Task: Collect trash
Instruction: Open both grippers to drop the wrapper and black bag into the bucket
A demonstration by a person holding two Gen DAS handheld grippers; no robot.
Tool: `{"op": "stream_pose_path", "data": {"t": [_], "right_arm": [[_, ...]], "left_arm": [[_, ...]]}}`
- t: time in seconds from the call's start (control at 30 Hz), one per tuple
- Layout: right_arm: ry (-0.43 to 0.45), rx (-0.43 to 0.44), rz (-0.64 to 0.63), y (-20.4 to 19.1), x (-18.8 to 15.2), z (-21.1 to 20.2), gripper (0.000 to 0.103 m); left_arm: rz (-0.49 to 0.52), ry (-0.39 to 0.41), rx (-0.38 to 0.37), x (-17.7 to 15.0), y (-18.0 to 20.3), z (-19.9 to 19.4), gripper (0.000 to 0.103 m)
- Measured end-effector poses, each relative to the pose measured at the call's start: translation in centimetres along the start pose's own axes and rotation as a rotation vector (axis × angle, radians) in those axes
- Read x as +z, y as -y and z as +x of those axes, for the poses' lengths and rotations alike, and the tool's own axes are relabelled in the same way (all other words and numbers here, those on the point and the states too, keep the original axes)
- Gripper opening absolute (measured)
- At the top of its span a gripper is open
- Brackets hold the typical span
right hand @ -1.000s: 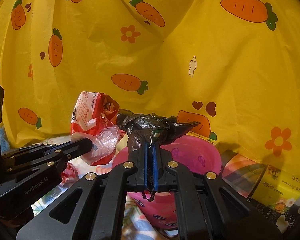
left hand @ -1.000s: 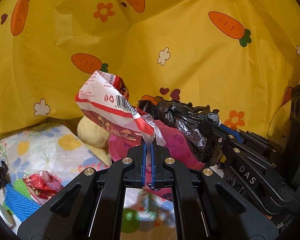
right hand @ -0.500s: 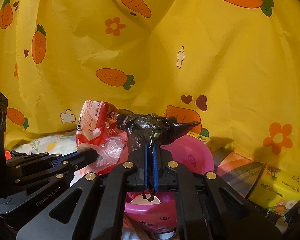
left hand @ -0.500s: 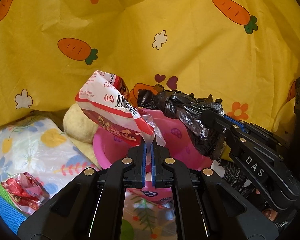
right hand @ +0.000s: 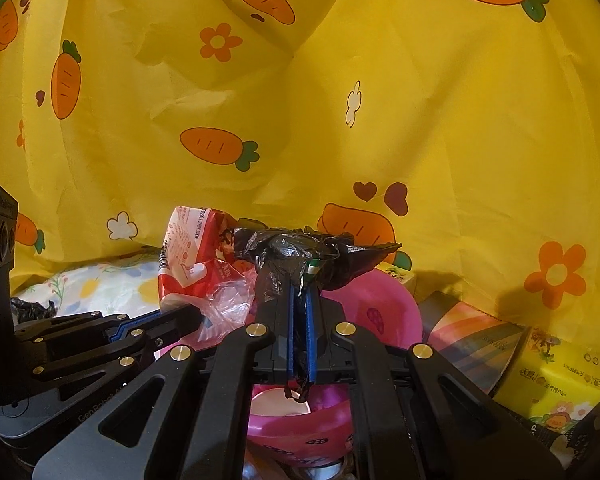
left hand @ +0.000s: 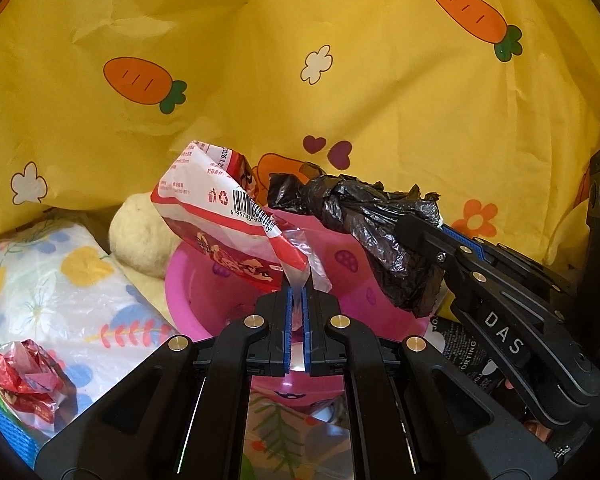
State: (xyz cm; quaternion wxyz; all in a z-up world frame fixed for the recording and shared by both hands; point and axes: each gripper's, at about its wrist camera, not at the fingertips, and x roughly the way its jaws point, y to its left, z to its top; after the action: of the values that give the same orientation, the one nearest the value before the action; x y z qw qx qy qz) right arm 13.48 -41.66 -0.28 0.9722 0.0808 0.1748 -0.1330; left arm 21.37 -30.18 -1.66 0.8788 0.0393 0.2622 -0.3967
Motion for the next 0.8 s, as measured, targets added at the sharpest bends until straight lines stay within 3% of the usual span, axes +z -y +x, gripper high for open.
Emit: {"op": "stream_pose_path", "data": {"t": [0.3, 0.47, 0.5, 0.57, 0.6, 0.63, 0.67, 0.73, 0.8], "right_arm": [[-0.008, -0.003, 0.007, 0.0, -0.1, 0.8, 0.007], [-0.012, 0.002, 0.021, 0.4, -0.2, 1.0, 0.018], [-0.013, 0.004, 0.026, 0.5, -0.2, 1.0, 0.020], [-0.013, 0.003, 0.037, 0.8, -0.2, 1.0, 0.024], [-0.013, 0.003, 0.041, 0.9, -0.2, 0.9, 0.025], [-0.012, 0.003, 0.044, 1.0, -0.1, 0.9, 0.027], [-0.008, 0.003, 0.046, 1.0, -0.1, 0.7, 0.029], [0.000, -0.002, 0.049, 1.0, -0.2, 0.4, 0.043], [0.008, 0.000, 0.051, 0.9, -0.3, 0.0, 0.051]], "left_arm": [[-0.045, -0.008, -0.041, -0.2, -1.1, 0.9, 0.004], [-0.067, -0.003, -0.088, -0.6, -1.6, 1.1, 0.010], [-0.066, 0.001, -0.086, -0.7, -1.6, 1.0, 0.015], [-0.078, 0.004, -0.072, -0.8, -1.8, 1.0, 0.037], [-0.092, 0.011, -0.071, -0.8, -2.0, 0.8, 0.056], [-0.108, 0.023, -0.068, -0.9, -2.2, 0.4, 0.066], [-0.121, 0.035, -0.054, -0.9, -2.5, 0.1, 0.070], [-0.134, 0.059, -0.008, -1.0, -2.9, -0.7, 0.085], [-0.147, 0.080, 0.040, -1.1, -3.4, -1.7, 0.091]]}}
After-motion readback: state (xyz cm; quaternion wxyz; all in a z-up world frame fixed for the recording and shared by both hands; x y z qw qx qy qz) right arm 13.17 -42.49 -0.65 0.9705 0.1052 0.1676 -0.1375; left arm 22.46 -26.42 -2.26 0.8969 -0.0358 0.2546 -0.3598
